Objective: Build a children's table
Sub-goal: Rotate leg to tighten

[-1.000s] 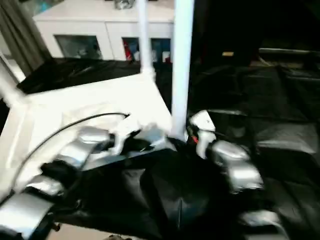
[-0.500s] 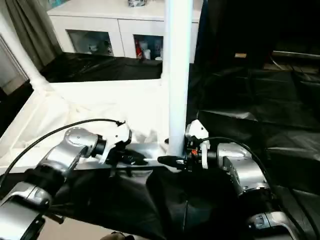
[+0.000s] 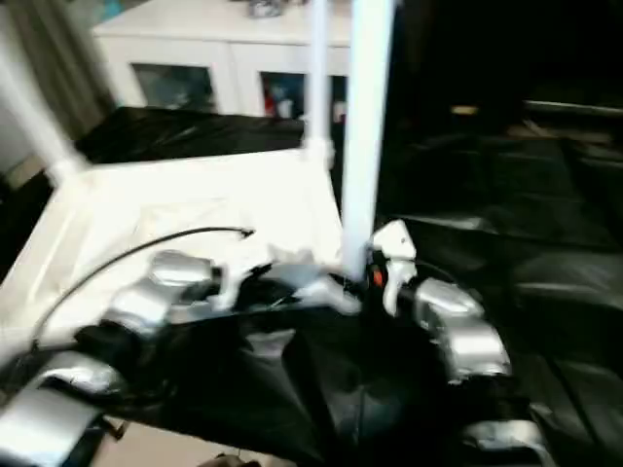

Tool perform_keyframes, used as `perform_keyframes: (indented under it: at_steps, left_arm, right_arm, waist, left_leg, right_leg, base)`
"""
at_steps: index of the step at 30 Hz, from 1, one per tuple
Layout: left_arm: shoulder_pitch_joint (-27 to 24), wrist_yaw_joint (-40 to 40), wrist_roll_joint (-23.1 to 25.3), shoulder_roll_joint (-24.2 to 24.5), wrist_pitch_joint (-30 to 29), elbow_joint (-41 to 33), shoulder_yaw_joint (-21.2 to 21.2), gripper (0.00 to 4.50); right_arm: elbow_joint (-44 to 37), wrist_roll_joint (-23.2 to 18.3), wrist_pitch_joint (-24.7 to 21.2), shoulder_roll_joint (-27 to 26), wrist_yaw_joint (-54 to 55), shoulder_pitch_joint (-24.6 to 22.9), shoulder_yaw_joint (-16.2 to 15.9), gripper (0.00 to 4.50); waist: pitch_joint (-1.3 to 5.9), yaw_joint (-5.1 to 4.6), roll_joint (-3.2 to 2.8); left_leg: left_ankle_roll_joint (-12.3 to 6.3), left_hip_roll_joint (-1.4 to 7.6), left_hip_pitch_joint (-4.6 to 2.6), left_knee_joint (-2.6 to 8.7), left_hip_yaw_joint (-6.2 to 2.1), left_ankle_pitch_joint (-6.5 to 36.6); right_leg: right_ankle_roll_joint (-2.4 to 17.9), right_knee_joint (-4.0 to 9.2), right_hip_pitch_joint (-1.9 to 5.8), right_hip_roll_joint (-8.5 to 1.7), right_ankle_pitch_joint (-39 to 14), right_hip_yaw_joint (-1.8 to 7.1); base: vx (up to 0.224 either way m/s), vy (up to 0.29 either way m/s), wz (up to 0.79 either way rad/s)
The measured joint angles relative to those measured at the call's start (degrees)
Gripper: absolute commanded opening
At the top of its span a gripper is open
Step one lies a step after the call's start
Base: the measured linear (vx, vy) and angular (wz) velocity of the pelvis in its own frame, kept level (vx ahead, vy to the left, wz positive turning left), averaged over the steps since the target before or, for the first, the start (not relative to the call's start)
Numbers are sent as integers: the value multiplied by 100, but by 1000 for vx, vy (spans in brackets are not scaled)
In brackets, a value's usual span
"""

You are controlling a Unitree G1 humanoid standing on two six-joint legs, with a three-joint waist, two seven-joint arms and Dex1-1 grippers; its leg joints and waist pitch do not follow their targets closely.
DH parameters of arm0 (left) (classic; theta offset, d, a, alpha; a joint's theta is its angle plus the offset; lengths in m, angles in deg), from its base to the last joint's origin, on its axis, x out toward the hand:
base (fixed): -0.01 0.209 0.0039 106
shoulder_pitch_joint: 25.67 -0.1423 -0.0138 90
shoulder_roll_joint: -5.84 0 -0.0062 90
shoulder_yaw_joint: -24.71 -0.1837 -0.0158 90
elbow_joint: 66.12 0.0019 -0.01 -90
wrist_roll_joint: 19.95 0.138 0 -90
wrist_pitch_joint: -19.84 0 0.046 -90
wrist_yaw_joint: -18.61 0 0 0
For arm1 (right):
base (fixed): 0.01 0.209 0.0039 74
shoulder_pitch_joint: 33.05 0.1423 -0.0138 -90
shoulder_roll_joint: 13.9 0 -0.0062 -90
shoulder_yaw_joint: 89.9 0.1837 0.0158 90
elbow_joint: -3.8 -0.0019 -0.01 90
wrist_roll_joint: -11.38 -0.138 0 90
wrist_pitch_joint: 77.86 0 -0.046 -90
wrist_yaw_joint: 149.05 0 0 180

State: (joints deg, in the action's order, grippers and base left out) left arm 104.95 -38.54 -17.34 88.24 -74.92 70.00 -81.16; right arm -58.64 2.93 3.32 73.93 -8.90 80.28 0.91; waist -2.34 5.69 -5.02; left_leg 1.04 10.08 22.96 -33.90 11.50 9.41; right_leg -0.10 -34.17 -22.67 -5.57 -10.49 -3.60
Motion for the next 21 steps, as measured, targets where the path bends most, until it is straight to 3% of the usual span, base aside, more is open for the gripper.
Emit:
perform_keyframes:
  at_steps: [5, 9, 11, 15, 17, 21]
  left_arm:
    - [291, 1128, 130, -505, -106, 520, 152, 0]
    - [297, 1221, 138, -559, -105, 568, 201, 0]
    - [297, 1221, 138, -557, -98, 570, 204, 0]
    - [283, 1181, 136, -458, 46, 607, 221, 0]
    - [265, 1090, 129, -394, 119, 607, 235, 0]
    - [31, 362, 37, -83, 126, 213, 227, 0]
  right_arm:
    - [453, 263, 83, -603, 1677, 426, 320, 229]
    - [535, 302, 83, -697, 1869, 512, 333, 229]
    - [529, 316, 88, -701, 1861, 511, 333, 284]
    - [366, 159, 127, -684, 1416, 407, 334, 297]
    - [259, 118, 122, -551, 1006, 305, 328, 327]
    - [-100, -107, 16, 26, -179, 69, 28, 333]
  waist:
    - [7, -137, -32]
    - [7, -219, -51]
    - [6, -224, -58]
    - [1, -262, -82]
    - [-1, -281, -85]
    - [-3, -261, -84]
  left_leg:
    - [0, -5, -7, 2, -11, 0]
    - [-1, -9, -11, 4, -18, 0]
    - [-1, -10, -11, 4, -18, 0]
    - [-1, -10, -10, 4, -18, 0]
    - [-1, -10, -9, 6, -19, 0]
    - [-1, -6, -5, 20, -18, 0]
  right_leg:
    - [-19, 14, 4, 0, -11, -4]
    - [-21, 23, 13, 0, -12, -5]
    - [-21, 26, 17, 0, -12, -5]
    - [-20, 31, 17, 0, -11, -4]
    - [-20, 30, 10, 0, -10, -5]
    - [-13, 17, -8, 1, 2, -8]
  base:
    - [0, 0, 0]
    - [0, 0, 0]
    - [0, 0, 0]
    - [0, 0, 0]
    - [0, 0, 0]
    - [0, 0, 0]
